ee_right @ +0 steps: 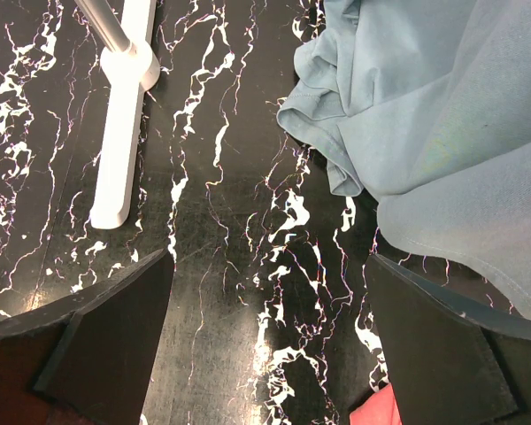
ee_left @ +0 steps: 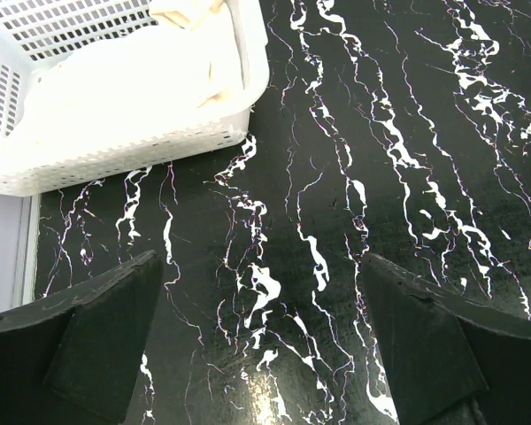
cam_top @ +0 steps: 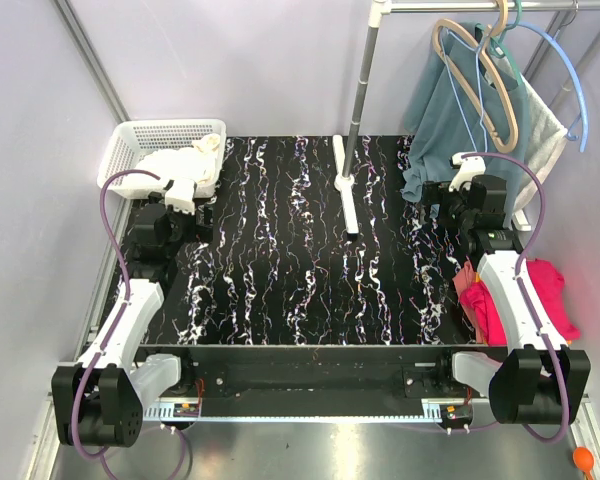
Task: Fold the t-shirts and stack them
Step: Grab the tshirt from the pile
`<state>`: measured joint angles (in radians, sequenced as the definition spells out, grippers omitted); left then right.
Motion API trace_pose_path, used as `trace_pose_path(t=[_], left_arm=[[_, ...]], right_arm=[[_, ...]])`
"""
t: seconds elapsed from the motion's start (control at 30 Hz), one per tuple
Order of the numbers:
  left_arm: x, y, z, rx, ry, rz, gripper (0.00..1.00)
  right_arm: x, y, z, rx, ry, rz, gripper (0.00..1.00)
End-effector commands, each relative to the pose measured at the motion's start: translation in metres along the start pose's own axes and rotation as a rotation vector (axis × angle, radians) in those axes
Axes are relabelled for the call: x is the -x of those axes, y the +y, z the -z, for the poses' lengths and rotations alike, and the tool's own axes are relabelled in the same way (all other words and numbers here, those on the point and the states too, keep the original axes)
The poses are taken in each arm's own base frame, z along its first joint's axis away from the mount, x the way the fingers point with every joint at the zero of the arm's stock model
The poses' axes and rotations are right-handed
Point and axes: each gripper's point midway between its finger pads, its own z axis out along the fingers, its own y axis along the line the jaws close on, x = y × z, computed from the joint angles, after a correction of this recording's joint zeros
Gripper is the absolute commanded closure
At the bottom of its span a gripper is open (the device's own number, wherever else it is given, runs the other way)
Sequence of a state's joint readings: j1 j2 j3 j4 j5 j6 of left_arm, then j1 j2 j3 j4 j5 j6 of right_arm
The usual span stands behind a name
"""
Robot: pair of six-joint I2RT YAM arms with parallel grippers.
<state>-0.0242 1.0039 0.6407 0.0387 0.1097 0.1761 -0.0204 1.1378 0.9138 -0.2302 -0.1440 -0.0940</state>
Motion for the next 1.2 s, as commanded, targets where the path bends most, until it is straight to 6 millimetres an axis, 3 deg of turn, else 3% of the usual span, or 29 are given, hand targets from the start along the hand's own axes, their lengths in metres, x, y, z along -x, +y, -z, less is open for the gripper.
trace_pose_path(t=[0.0, 0.33, 0.57, 0.8, 1.0, 1.03, 1.1, 1.13, 1.17], left_arm=[[0.016, -0.003, 0.001, -0.022, -0.054, -0.012, 0.01], [0.014, -0.004, 0.001, -0.027, -0.049, -0.007, 0.01], [0.009, 0.011, 0.001, 0.051, -0.014, -0.025, 0.01], [0.006, 0.011, 0.001, 0.032, 0.028, -0.066, 0.01], [0.050, 0.042, -0.029, 0.112, 0.052, -0.100, 0.02], [0.067, 0.048, -0.042, 0.116, 0.046, -0.099, 0.04], [0.074, 0.053, -0.056, 0.113, 0.080, -0.097, 0.05], [0.086, 0.058, -0.071, 0.113, 0.084, -0.101, 0.05], [0.088, 0.071, -0.078, 0.133, 0.097, -0.093, 0.05]], right_arm=[[0.011, 0.000, 0.006, 0.000, -0.040, 0.022, 0.01], [0.011, -0.001, 0.006, -0.006, -0.039, 0.027, 0.01], [0.010, 0.001, 0.008, 0.005, -0.040, 0.027, 0.00], [0.011, 0.003, 0.012, 0.018, -0.045, 0.045, 0.00], [0.008, 0.001, 0.009, 0.007, -0.020, 0.046, 0.01], [0.007, 0.000, 0.009, 0.004, -0.019, 0.047, 0.00], [0.007, 0.001, 0.009, 0.010, -0.020, 0.052, 0.00], [0.007, 0.001, 0.010, 0.012, -0.022, 0.054, 0.00], [0.007, 0.003, 0.010, 0.018, -0.022, 0.055, 0.00]])
